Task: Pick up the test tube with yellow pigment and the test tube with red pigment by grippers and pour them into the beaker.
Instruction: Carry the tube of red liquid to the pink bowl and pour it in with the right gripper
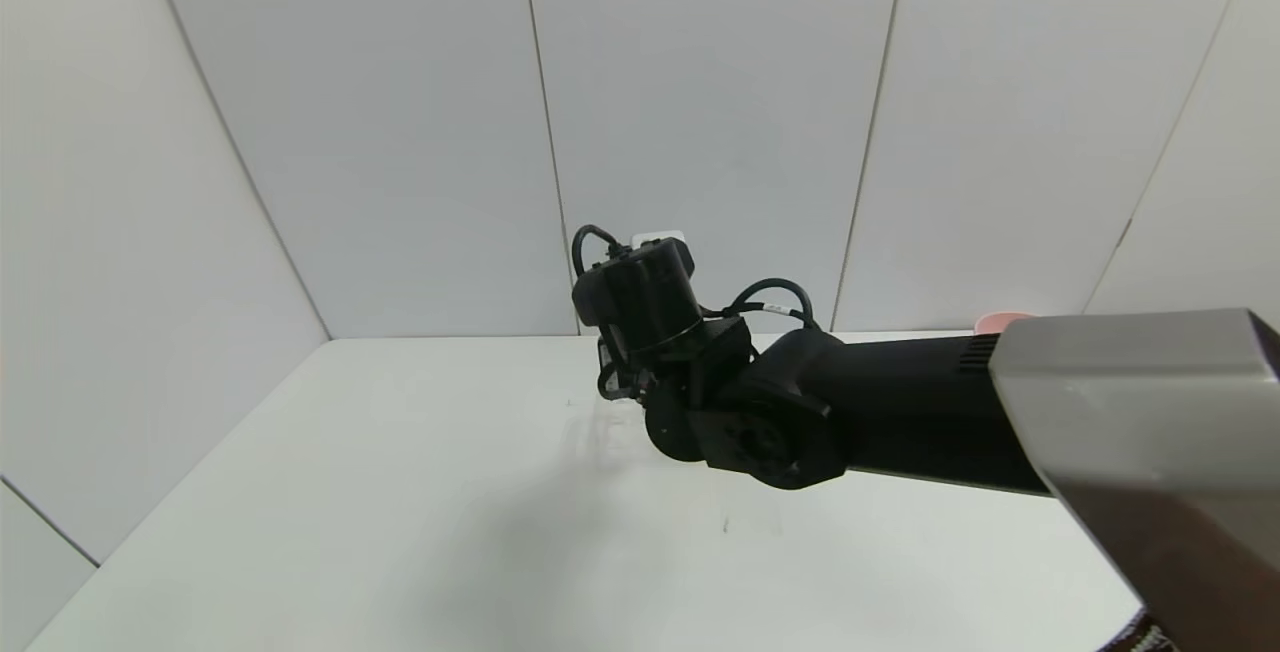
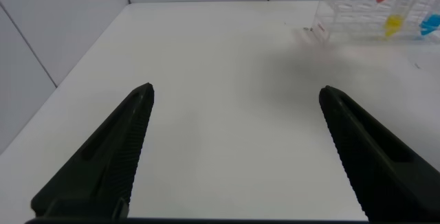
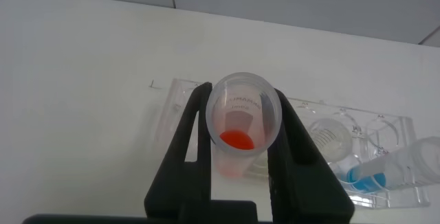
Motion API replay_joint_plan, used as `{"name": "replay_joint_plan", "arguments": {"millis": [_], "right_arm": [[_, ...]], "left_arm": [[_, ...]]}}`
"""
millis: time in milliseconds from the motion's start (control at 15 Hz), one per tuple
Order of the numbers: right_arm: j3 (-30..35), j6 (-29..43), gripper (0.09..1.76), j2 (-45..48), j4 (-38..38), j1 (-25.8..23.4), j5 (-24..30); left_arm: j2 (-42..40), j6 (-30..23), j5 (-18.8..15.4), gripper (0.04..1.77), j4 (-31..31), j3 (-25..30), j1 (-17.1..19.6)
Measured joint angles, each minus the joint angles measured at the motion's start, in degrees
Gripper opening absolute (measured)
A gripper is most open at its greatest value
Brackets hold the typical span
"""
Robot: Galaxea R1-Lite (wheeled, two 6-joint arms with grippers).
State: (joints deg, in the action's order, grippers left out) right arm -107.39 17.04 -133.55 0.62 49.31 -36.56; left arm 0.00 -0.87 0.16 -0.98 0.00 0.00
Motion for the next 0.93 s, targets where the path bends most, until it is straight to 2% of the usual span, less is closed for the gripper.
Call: {"name": "replay_joint_plan", "arguments": {"millis": [200, 400, 533, 733, 933], "right_arm": [[9.2, -0.1, 0.52, 5.9, 0.8, 0.0, 3.1], [21.4, -2.5, 0.52, 14.1, 1.1, -0.3, 11.5], [30.7, -5.9, 0.52, 20.2, 4.2, -1.3, 16.7], [43.4, -13.1, 0.52, 29.4, 11.5, -5.1, 24.2], [51.1, -15.9, 0.52, 38.1, 13.1, -11.8, 33.9]], "left_arm": [[0.0, 0.0, 0.0, 1.72, 0.0, 0.0, 0.0], [0.0, 0.0, 0.0, 1.72, 0.0, 0.0, 0.0], [0.0, 0.0, 0.0, 1.72, 0.0, 0.0, 0.0], [0.0, 0.0, 0.0, 1.72, 0.0, 0.0, 0.0], [0.0, 0.0, 0.0, 1.72, 0.0, 0.0, 0.0]]}}
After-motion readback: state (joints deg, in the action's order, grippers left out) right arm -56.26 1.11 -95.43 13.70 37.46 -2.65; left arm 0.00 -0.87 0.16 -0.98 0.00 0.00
